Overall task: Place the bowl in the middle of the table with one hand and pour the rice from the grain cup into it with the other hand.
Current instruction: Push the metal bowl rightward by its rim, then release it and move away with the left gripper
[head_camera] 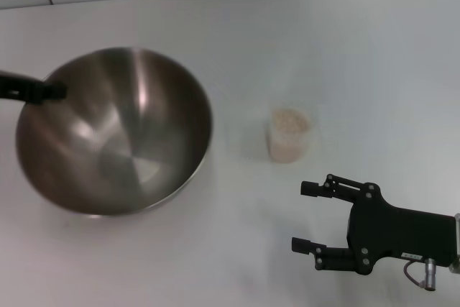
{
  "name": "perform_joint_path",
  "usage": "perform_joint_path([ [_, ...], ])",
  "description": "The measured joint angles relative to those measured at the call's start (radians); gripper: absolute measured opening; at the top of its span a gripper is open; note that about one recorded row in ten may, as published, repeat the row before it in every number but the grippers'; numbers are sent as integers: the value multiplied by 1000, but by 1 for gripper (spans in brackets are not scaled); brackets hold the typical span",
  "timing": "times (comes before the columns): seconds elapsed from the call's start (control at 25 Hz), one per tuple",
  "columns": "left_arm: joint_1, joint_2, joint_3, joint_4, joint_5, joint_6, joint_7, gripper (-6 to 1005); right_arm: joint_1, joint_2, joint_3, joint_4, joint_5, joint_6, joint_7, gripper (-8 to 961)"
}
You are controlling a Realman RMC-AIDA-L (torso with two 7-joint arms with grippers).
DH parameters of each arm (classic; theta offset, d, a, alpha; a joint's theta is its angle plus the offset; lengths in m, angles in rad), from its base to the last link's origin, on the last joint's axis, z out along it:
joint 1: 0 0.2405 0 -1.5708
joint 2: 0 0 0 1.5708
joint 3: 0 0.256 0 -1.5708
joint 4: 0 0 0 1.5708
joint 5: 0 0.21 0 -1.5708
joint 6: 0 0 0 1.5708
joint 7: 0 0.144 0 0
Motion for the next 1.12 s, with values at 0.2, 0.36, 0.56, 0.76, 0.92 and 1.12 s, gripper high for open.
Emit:
perform_joint_path([
  [0.2, -75, -24, 4, -43, 9, -12, 33, 41, 1, 0, 0, -1, -1, -2, 8, 826],
  [0.36, -125, -30, 14, -102, 46, -56, 43, 43, 0, 0, 0, -1, -1, -4, 9, 826],
  [0.56, -136, -37, 15, -134, 53, -86, 73, 45, 0, -1, 0, -1, -1, -5, 9, 827],
  [0.76, -130, -53, 15, -125, 44, -70, 124, 48, 0, -1, 0, -1, -1, -3, 9, 827],
  [0.92, -122, -71, 12, -72, 36, -47, 160, 50, 1, -1, 6, -1, -1, 0, 9, 827],
  [1.12, -101, -73, 14, 12, -9, 0, 200, 195, -2, 1, 12, -2, 2, 5, 9, 826],
])
